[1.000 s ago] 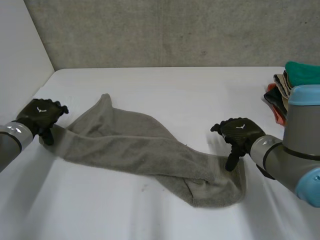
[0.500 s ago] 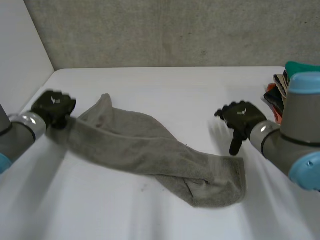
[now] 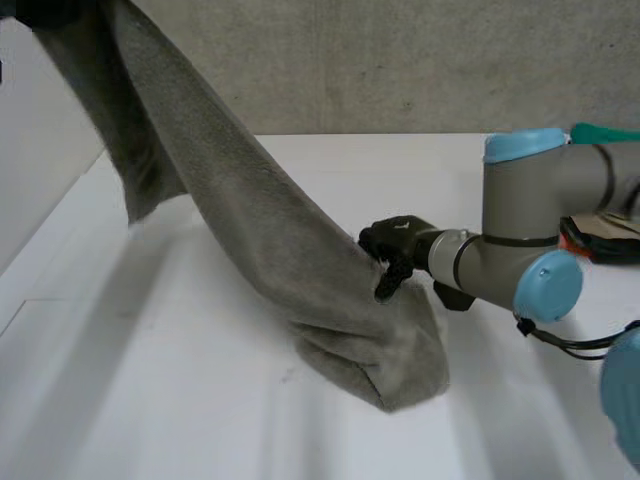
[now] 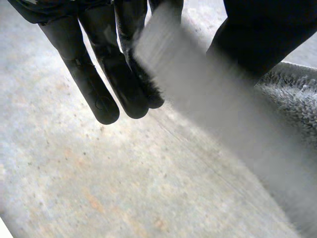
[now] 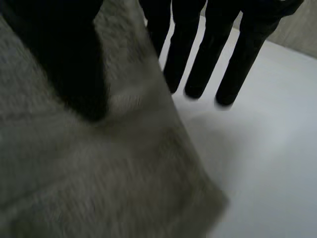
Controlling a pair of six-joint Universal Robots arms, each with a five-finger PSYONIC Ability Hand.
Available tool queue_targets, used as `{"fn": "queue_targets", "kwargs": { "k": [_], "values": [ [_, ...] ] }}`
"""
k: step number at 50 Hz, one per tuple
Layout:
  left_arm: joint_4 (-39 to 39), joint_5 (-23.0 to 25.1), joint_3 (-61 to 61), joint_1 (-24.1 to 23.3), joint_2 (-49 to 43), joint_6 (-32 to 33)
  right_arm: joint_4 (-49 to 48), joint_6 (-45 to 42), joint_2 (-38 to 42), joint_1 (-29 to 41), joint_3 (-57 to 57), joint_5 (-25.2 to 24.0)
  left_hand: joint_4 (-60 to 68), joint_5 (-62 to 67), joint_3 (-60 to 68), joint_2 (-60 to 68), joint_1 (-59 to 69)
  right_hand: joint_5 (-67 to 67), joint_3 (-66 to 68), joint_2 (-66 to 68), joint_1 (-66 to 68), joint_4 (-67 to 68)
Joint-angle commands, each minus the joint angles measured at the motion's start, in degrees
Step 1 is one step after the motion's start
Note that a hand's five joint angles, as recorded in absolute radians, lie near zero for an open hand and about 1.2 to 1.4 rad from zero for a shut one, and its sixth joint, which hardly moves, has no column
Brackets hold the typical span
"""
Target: Fold the laundry.
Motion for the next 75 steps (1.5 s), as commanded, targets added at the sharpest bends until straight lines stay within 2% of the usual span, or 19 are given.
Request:
{"fn": "queue_targets", "kwargs": {
  "k": [1, 3, 6, 9, 13, 17, 24, 33, 38, 43, 48, 51, 55, 56, 59, 62, 66, 70, 75],
  "values": [
    [2.66, -0.18, 0.55, 0.31, -2.17, -0.08, -1.62, -0.31, 0.43, 0.25, -6.90, 11.16, 11.24, 13.72, 11.72, 11.44, 12.92, 31.83, 32.47, 30.10, 29.00, 32.50],
    [4.06, -0.18, 2.13, 1.01, -5.85, 0.10, -5.65, -0.66, -2.82, -0.02, -9.27, 16.53, 11.24, 13.72, 11.72, 11.44, 12.92, 31.83, 32.47, 30.10, 29.00, 32.50],
    [6.43, -0.71, 5.64, 1.10, -10.25, 0.01, -15.38, -1.28, -8.43, -0.37, -9.90, 19.97, 11.24, 13.72, 11.72, 11.44, 12.92, 31.83, 32.47, 30.10, 29.00, 32.50],
    [8.55, -2.11, 12.14, 1.80, -15.53, -0.43, -22.70, -1.98, -12.75, -1.16, -9.46, 20.77, 11.24, 13.72, 11.72, 11.44, 12.92, 31.83, 32.47, 30.10, 29.00, 32.50],
    [9.78, -6.94, 20.58, 2.60, -20.98, -1.22, -33.77, -3.04, -20.04, -3.44, -8.15, 21.82, 11.24, 13.72, 11.72, 11.44, 12.92, 31.83, 32.47, 30.10, 29.00, 32.50],
    [10.04, -10.20, 28.05, 2.86, -24.41, -3.50, -37.13, -3.04, -23.13, -3.89, -6.39, 21.65, 11.24, 13.72, 11.72, 11.44, 12.92, 31.83, 32.47, 30.10, 29.00, 32.50],
    [10.13, -10.03, 29.56, 3.12, -26.96, -5.44, -35.21, -4.53, -24.54, -4.24, -2.44, 21.38, 11.24, 13.72, 11.72, 11.44, 12.92, 31.83, 32.47, 30.10, 29.00, 32.50],
    [9.08, -9.06, 13.85, 3.04, -27.41, -5.35, -33.27, -10.24, -24.37, -8.19, 12.75, 20.77, 11.24, 13.72, 11.72, 11.44, 12.92, 31.83, 32.47, 30.10, 29.00, 32.50],
    [7.94, -3.36, -3.81, 3.04, -25.30, -4.91, -29.85, -14.72, -22.96, -9.42, 21.90, 19.19, 11.24, 13.72, 11.72, 11.44, 12.92, 31.83, 32.47, 30.10, 29.00, 32.50],
    [5.74, -0.89, -17.79, 3.91, -20.03, -2.99, -26.33, -20.52, -22.43, -11.00, 31.05, 15.15, 11.24, 13.72, 11.72, 11.44, 12.92, 31.83, 32.47, 30.10, 29.00, 32.50],
    [-2.24, -0.89, -27.56, 5.14, -13.62, 5.97, -19.68, -27.71, -23.74, -12.67, 39.21, 13.21, 11.24, 13.72, 11.72, 11.44, 12.92, 31.83, 32.47, 30.10, 29.00, 32.50],
    [-12.43, -0.97, -31.34, 7.69, -9.05, 14.05, -13.34, -31.33, -26.90, -13.20, 41.25, 13.38, 11.24, 13.72, 11.72, 11.44, 12.92, 31.83, 32.47, 30.10, 29.00, 32.50],
    [-27.46, -0.89, -33.28, 10.77, -4.30, 24.07, 2.03, -40.45, -34.02, -16.35, 45.20, 13.65, 11.24, 13.72, 11.72, 11.44, 12.92, 31.83, 32.47, 30.10, 29.00, 32.50],
    [-32.79, -0.71, -33.28, 11.55, -3.42, 27.49, 3.98, -41.87, -34.82, -17.06, 45.47, 13.56, 11.24, 13.72, 11.72, 11.44, 12.92, 31.83, 32.47, 30.10, 29.00, 32.50],
    [-39.42, -0.01, -32.67, 12.35, -3.24, 32.60, 6.28, -44.86, -36.23, -18.65, 45.56, 13.21, 11.24, 13.72, 11.72, 11.44, 12.92, 31.83, 32.47, 30.10, 29.00, 32.50],
    [-38.22, 0.34, -31.62, 12.35, -4.02, 34.02, 4.71, -45.14, -35.97, -18.57, 45.12, 13.56, 11.24, 13.72, 11.72, 11.44, 12.92, 31.83, 32.47, 30.10, 29.00, 32.50],
    [-30.84, -0.18, -27.41, 10.78, -10.16, 33.33, -1.16, -43.65, -31.34, -18.39, 40.66, 14.61, 11.24, 13.72, 11.72, 11.44, 12.92, 31.83, 32.47, 30.10, 29.00, 32.50],
    [-23.37, -1.06, -19.68, 5.86, -18.34, 29.90, -8.72, -39.62, -23.69, -16.90, 32.94, 16.89, 11.24, 13.72, 11.72, 11.44, 12.92, 31.83, 32.47, 30.10, 29.00, 32.50],
    [-14.23, -5.62, -7.11, 1.02, -29.33, 25.42, -16.21, -37.67, -15.42, -12.24, 23.60, 20.06, 11.24, 13.72, 11.72, 11.44, 12.92, 31.83, 32.47, 30.10, 29.00, 32.50]
  ]
}}
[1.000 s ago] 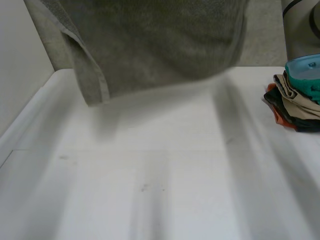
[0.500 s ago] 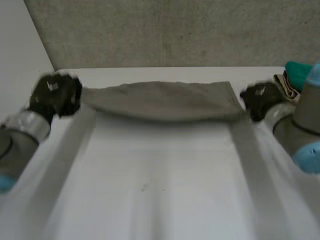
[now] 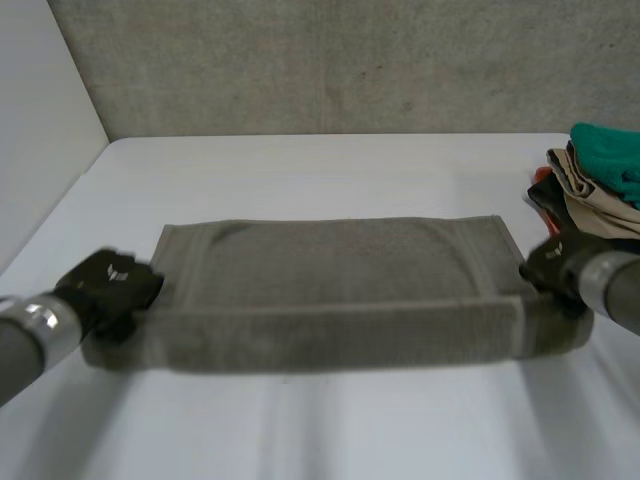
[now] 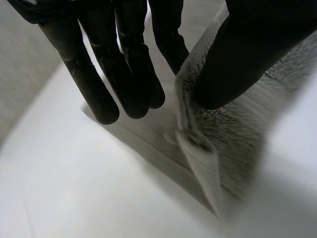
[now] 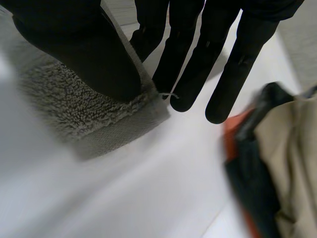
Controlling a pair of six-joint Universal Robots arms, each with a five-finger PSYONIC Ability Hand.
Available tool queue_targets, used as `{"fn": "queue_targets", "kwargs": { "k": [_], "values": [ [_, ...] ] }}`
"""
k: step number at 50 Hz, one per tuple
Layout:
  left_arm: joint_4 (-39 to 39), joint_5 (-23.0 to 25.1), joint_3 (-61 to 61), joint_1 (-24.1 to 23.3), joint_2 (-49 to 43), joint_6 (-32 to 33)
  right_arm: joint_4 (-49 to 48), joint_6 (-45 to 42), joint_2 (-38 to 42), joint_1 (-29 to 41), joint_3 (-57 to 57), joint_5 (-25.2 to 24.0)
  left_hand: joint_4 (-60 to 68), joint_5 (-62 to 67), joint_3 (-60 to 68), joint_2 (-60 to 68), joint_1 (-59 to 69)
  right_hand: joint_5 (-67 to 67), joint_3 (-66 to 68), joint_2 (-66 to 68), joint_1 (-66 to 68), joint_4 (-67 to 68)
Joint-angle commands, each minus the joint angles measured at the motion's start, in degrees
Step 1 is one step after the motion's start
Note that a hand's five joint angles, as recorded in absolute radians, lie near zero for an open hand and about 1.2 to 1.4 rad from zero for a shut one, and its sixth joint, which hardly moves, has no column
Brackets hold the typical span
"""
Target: Fold the laundry.
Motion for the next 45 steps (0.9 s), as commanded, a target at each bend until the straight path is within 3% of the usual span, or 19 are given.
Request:
{"fn": "queue_targets", "kwargs": {
  "k": [1, 11, 17, 18, 19, 20, 21, 22, 23, 31, 35, 38, 41, 45],
  "values": [
    [13.32, -5.50, 16.09, -6.57, -14.80, -6.16, -12.66, 4.10, 13.13, 5.63, -14.09, 4.36, 11.21, 13.72, 11.56, 11.29, 12.92, 11.46, 11.82, 12.38, 14.46, 11.40],
    [16.41, -14.37, 39.01, -10.53, -33.77, -6.69, -24.19, 4.54, 28.60, 7.30, -32.90, 4.80, 11.21, 13.72, 11.56, 11.29, 12.92, 11.46, 11.82, 12.38, 14.46, 11.40],
    [17.11, -16.32, 48.79, -10.79, -40.29, -7.83, -27.35, 4.37, 38.69, 7.30, -47.11, 5.16, 11.21, 13.72, 11.56, 11.29, 12.92, 11.46, 11.82, 12.38, 14.46, 11.40],
    [17.20, -16.06, 49.41, -10.88, -41.00, -8.36, -27.44, 4.37, 39.76, 7.30, -48.63, 5.07, -3.43, -0.91, -3.07, -3.34, -1.72, 11.46, 11.82, 12.38, 14.46, 11.40],
    [17.38, -15.97, 49.94, -11.14, -41.53, -8.80, -27.53, 4.37, 40.73, 7.30, -49.95, 5.16, -22.39, -19.88, -22.04, -22.30, -20.68, -6.80, -6.44, -5.88, -3.80, -6.86],
    [17.55, -15.79, 50.12, -11.41, -42.05, -9.41, -27.53, 4.37, 41.87, 7.39, -51.36, 5.33, -50.72, -48.21, -50.37, -50.64, -49.01, -37.45, -37.09, -36.54, -34.46, -37.52],
    [18.16, -15.45, 50.47, -12.54, -42.67, -10.81, -27.18, 4.45, 43.97, 7.48, -53.81, 5.59, -51.17, -48.66, -50.82, -51.09, -49.46, -58.54, -58.18, -57.62, -55.54, -58.60],
    [18.61, -15.18, 50.47, -13.07, -42.67, -11.43, -27.09, 4.45, 44.34, 7.56, -54.18, 5.68, -51.01, -48.50, -50.66, -50.93, -49.30, -58.54, -58.18, -57.62, -55.54, -58.60],
    [19.05, -14.92, 50.47, -13.60, -42.76, -12.14, -26.92, 4.63, 44.60, 7.83, -54.44, 5.86, -58.79, -56.28, -58.44, -58.71, -57.08, -58.54, -58.18, -57.62, -55.54, -58.60],
    [19.75, -14.48, 46.44, -15.01, -36.80, -18.20, -23.05, 13.05, 35.13, 9.50, -43.57, 10.60, -58.79, -56.28, -58.44, -58.71, -57.08, -58.54, -58.18, -57.62, -55.54, -58.60],
    [20.02, -14.04, 40.29, -14.66, -30.38, -21.45, -19.01, 20.53, 23.71, 9.06, -33.28, 7.54, -58.79, -56.28, -58.44, -58.71, -57.08, -58.54, -58.18, -57.62, -55.54, -58.60],
    [20.10, -13.95, 35.72, -14.49, -25.90, -23.04, -14.89, 23.78, 15.88, 5.99, -25.90, 2.53, -58.79, -56.28, -58.44, -58.71, -57.08, -58.54, -58.18, -57.62, -55.54, -58.60],
    [20.37, -13.95, 31.34, -14.14, -22.47, -24.00, -10.14, 25.81, 12.01, 2.04, -19.83, -2.39, -58.79, -56.28, -58.44, -58.71, -57.08, -56.13, -55.77, -55.22, -53.13, -56.20],
    [20.46, -13.16, 26.67, -13.35, -19.57, -24.71, -6.44, 27.39, 11.65, -0.52, -14.38, -5.30, -58.79, -56.28, -58.44, -58.71, -57.08, -48.87, -48.52, -47.96, -45.88, -48.94]
  ]
}}
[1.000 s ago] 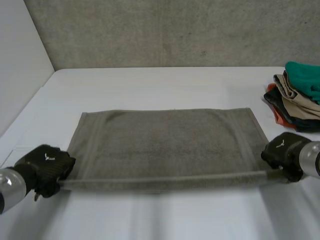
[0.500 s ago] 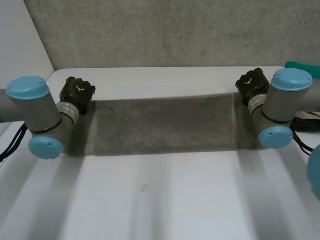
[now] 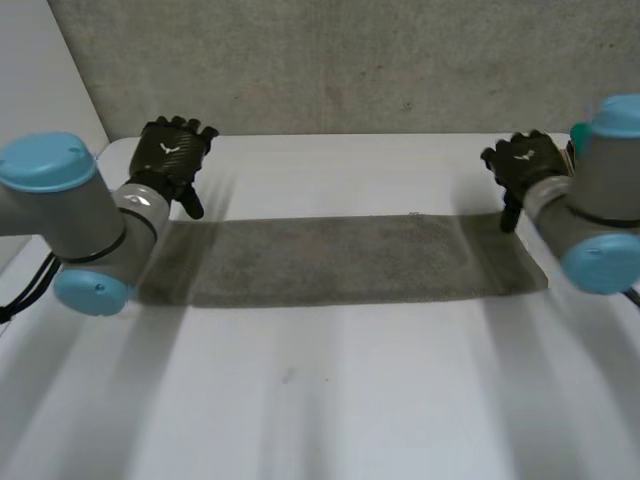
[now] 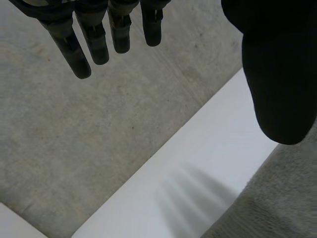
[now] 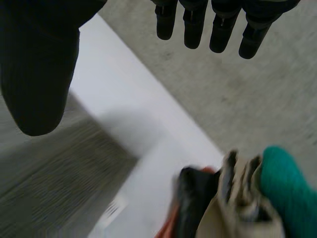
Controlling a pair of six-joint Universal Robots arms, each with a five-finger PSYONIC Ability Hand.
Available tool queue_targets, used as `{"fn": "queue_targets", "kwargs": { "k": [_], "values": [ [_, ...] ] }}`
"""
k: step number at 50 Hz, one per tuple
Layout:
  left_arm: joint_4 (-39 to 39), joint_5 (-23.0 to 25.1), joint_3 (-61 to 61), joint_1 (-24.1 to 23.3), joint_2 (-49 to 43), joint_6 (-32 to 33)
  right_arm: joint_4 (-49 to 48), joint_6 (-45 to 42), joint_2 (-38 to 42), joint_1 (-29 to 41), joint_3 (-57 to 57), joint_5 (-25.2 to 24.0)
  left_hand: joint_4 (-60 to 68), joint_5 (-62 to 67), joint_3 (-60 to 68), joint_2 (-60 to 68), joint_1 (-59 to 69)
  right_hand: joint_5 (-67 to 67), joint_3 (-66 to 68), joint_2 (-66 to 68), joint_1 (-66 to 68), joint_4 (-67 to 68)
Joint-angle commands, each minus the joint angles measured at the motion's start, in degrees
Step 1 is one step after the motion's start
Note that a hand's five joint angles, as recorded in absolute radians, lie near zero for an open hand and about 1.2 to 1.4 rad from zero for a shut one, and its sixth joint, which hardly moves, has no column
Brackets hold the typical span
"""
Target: Fold the laundry.
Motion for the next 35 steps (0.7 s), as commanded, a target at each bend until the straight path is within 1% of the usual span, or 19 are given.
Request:
{"fn": "queue_targets", "kwargs": {
  "k": [1, 3, 5, 10, 12, 14, 16, 18, 20, 21, 23, 24, 26, 27, 29, 30, 33, 35],
  "values": [
    [0.24, 0.94, -9.12, 1.12, 6.22, -1.61, 7.27, 3.53, -4.49, -5.87, 11.26, -7.53, -1.72, -2.77, -2.29, -2.01, -0.71, 7.67, 8.28, 8.17, 7.51, 8.04],
    [0.68, 1.73, -10.87, 1.12, 6.75, -1.70, 6.57, 3.62, -4.41, -6.14, 13.20, -7.88, -1.72, -2.77, -2.29, -2.01, -0.71, 10.70, 11.31, 11.20, 10.54, 11.07],
    [1.47, 2.35, -11.75, 1.12, 6.75, -1.70, 5.43, 3.71, -3.88, -6.22, 13.64, -7.97, -1.72, -2.77, -2.29, -2.01, -0.71, 10.88, 11.49, 11.38, 10.72, 11.24],
    [4.98, 2.88, -13.95, 1.12, 6.75, -1.79, 0.16, 3.62, 0.94, -7.19, 13.38, -9.55, -1.72, -2.77, -2.29, -2.01, -0.71, 16.08, 16.69, 16.58, 15.92, 16.45],
    [5.43, 2.88, -14.22, 1.03, 6.75, -1.79, -0.55, 3.62, 2.01, -7.28, 13.21, -9.90, -1.72, -2.77, -2.29, -2.01, -0.71, 16.26, 16.87, 16.76, 16.10, 16.63],
    [5.60, 2.88, -14.92, 1.03, 6.75, -1.79, -1.34, 3.18, 3.33, -7.28, 12.77, -9.82, -1.72, -2.77, -2.29, -2.01, -0.71, 19.77, 20.38, 20.27, 19.61, 20.13],
    [5.69, 2.88, -15.36, 0.95, 6.84, -1.79, -2.04, 3.18, 4.73, -7.37, 12.15, -9.64, -1.72, -2.77, -2.29, -2.01, -0.71, 29.15, 29.77, 29.66, 29.00, 29.52],
    [5.69, 2.96, -15.80, 0.94, 7.01, -1.79, -2.83, 3.27, 6.23, -7.45, 11.10, -8.59, -1.72, -2.77, -2.29, -2.01, -0.71, 66.98, 67.60, 67.49, 66.83, 67.35],
    [5.69, 2.88, -15.98, 0.86, 7.36, -1.79, -3.62, 3.36, 6.14, -7.80, 11.62, -7.10, -1.72, -2.77, -2.29, -2.01, -0.71, 67.17, 67.78, 67.67, 67.01, 67.53],
    [5.69, 2.88, -16.06, 0.86, 7.63, -1.79, -5.28, 3.44, 5.88, -8.59, 12.49, -4.39, -1.72, -2.77, -2.29, -2.01, -0.71, 67.17, 67.78, 67.67, 67.01, 67.53],
    [5.69, 2.88, -16.33, 0.94, 8.51, -1.79, -6.87, 2.75, 5.35, -9.56, 13.64, -2.18, -1.72, -2.77, -2.29, -2.01, -0.71, 67.17, 67.78, 67.67, 67.01, 67.53],
    [5.69, 2.88, -16.76, 1.03, 9.38, -1.88, -7.75, 2.05, 3.96, -10.00, 14.95, -0.69, -1.72, -2.77, -2.29, -2.01, -0.71, 67.17, 67.78, 67.67, 67.01, 67.53],
    [5.69, 2.88, -17.29, 1.12, 10.44, -1.88, -7.94, 0.55, 1.23, -10.70, 16.89, 0.46, -1.72, -2.77, -2.29, -2.01, -0.71, 67.17, 67.78, 67.67, 67.01, 67.53],
    [5.69, 2.88, -17.82, 1.12, 11.75, -1.88, -7.76, -1.89, -2.61, -11.75, 19.33, 0.82, -1.72, -2.77, -2.29, -2.01, -0.71, 67.17, 67.78, 67.67, 67.01, 67.53],
    [5.69, 2.96, -18.52, 1.21, 12.90, -1.88, -7.76, -4.54, -5.18, -13.25, 21.19, 1.43, -1.72, -2.77, -2.29, -2.01, -0.71, 67.17, 67.78, 67.67, 67.01, 67.53],
    [5.69, 2.96, -18.87, 1.21, 13.60, -1.97, -8.28, -8.12, -7.20, -14.47, 22.68, 1.78, -1.72, -2.77, -2.29, -2.01, -0.71, 67.17, 67.78, 67.67, 67.01, 67.53],
    [5.78, 2.96, -20.28, 1.12, 15.45, -2.14, -8.64, -14.81, -7.92, -15.98, 23.57, 2.40, -1.72, -2.77, -2.29, -2.01, -0.71, 67.17, 67.78, 67.67, 67.01, 67.53],
    [5.78, 2.96, -21.07, 1.21, 16.59, -2.67, -9.51, -19.48, -8.27, -15.63, 23.23, 3.80, -1.72, -2.77, -2.29, -2.01, -0.71, 67.17, 67.78, 67.67, 67.01, 67.53]
  ]
}}
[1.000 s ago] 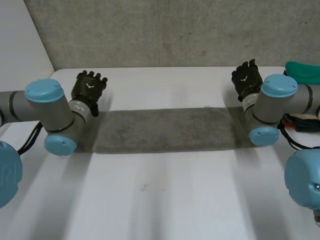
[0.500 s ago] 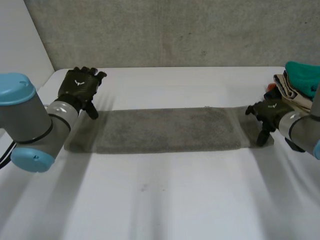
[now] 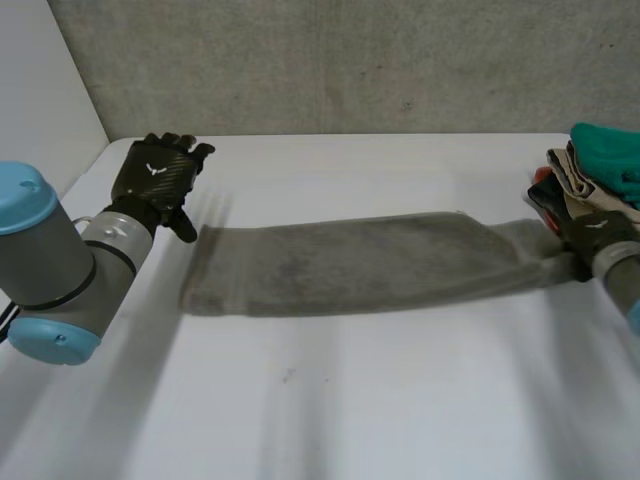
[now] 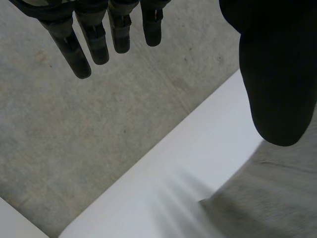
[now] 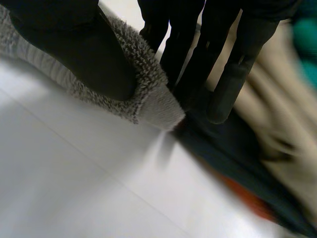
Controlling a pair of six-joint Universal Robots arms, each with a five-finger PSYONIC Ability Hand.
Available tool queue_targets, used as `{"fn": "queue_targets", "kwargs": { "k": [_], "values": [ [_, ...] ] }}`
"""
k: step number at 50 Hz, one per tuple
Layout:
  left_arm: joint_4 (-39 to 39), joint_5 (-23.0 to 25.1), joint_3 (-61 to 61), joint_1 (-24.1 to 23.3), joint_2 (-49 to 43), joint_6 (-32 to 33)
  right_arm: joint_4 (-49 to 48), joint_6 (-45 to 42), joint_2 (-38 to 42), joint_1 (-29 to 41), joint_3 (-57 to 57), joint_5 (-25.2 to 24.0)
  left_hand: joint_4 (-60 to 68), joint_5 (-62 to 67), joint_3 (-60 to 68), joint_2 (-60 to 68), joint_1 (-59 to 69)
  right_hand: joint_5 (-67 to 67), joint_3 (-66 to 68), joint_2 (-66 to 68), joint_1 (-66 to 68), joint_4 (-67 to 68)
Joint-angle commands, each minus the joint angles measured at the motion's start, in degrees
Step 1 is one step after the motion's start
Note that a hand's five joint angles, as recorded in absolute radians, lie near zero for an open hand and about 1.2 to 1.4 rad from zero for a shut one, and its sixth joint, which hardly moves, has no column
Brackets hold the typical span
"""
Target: Fold the laundry.
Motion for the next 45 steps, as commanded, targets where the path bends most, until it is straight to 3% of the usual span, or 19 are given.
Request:
{"fn": "queue_targets", "kwargs": {
  "k": [1, 5, 8, 19, 22, 26, 28, 29, 30, 32, 35, 36, 40, 42, 45],
  "values": [
    [0.07, 0.04, -2.66, 0.10, 4.13, -1.00, -1.97, -15.18, -4.56, -2.63, 2.44, 3.02, -1.72, -2.77, -2.29, -2.01, -0.71, 12.09, 12.07, 12.78, 27.69, 11.47],
    [0.07, 0.04, -3.45, 0.18, 5.19, -2.40, -7.59, -16.25, -5.00, 1.57, 0.68, 4.00, -1.72, -2.77, -2.29, -2.01, -0.71, 12.09, 12.07, 12.78, 27.69, 11.47],
    [0.07, 0.04, -3.71, 0.18, 6.07, -3.28, -11.72, -16.33, -5.18, 11.15, -1.69, 1.10, -1.72, -2.77, -2.29, -2.01, -0.71, 12.09, 12.07, 12.78, 27.69, 11.47],
    [0.07, 0.04, -4.77, 0.27, 8.09, -4.07, -19.82, -16.42, 6.32, 34.54, -13.81, -20.86, -1.72, -2.77, -2.29, -2.01, -0.71, 12.09, 12.07, 12.78, 27.69, 11.47],
    [0.07, 0.04, -5.47, 0.45, 8.27, -4.07, -18.86, -16.33, 12.98, 39.80, -17.06, -25.17, -1.72, -2.77, -2.29, -2.01, -0.71, 12.09, 12.07, 12.78, 27.69, 11.47],
    [0.07, 0.04, -5.82, 0.53, 8.18, -4.07, -15.96, -15.98, 17.49, 43.07, -19.36, -25.71, -1.72, -2.77, -2.29, -2.01, -0.71, 12.09, 12.07, 12.78, 27.69, 11.47],
    [0.15, 0.04, -6.00, 0.53, 8.18, -4.07, -14.82, -16.07, 17.41, 43.34, -19.54, -25.54, -1.72, -2.77, -2.29, -2.01, -0.71, -11.26, -11.28, -10.56, 4.34, -11.88],
    [0.15, 0.04, -5.83, 0.53, 8.18, -4.07, -14.29, -15.81, 16.97, 43.25, -19.62, -25.45, -1.72, -2.77, -2.29, -2.01, -0.71, -36.71, -36.74, -36.02, -21.12, -37.33],
    [0.15, 0.04, -5.48, 0.45, 8.18, -4.07, -14.20, -15.63, 16.53, 43.25, -19.71, -25.19, -1.72, -2.77, -2.29, -2.01, -0.71, -43.80, -43.82, -43.10, -28.20, -44.42],
    [0.15, 0.04, -5.12, 0.36, 8.01, -4.07, -14.20, -14.75, 15.39, 43.08, -19.71, -23.70, -1.72, -2.77, -2.29, -2.01, -0.71, -48.56, -48.58, -47.86, -32.96, -49.18],
    [0.33, 0.04, -4.16, -0.25, 7.48, -4.07, -13.58, -10.02, 12.05, 42.99, -19.28, -15.19, -1.72, -2.77, -2.29, -2.01, -0.71, -57.91, -57.93, -57.22, -42.31, -58.53],
    [0.42, 0.04, -3.98, -0.43, 7.39, -4.07, -13.49, -5.04, 10.13, 42.29, -18.75, -7.68, -1.72, -2.77, -2.29, -2.01, -0.71, -57.91, -57.93, -57.22, -42.31, -58.53],
    [0.42, 0.04, -3.98, -1.22, 7.48, -4.25, -10.18, 7.27, 5.13, 35.12, -16.56, 6.76, -1.72, -2.77, -2.29, -2.01, -0.71, -57.91, -57.93, -57.22, -42.31, -58.53],
    [0.51, 0.04, -4.07, -2.54, 7.39, -4.95, -5.25, 11.43, 1.69, 29.65, -15.23, 8.04, -1.72, -2.77, -2.29, -2.01, -0.71, -57.91, -57.93, -57.22, -42.31, -58.53],
    [0.94, 0.04, -4.42, -3.07, 7.39, -5.83, 2.14, 15.39, -1.13, 21.74, -14.88, 5.94, -1.72, -2.77, -2.29, -2.01, -0.71, -57.91, -57.93, -57.22, -42.31, -58.53]
  ]
}}
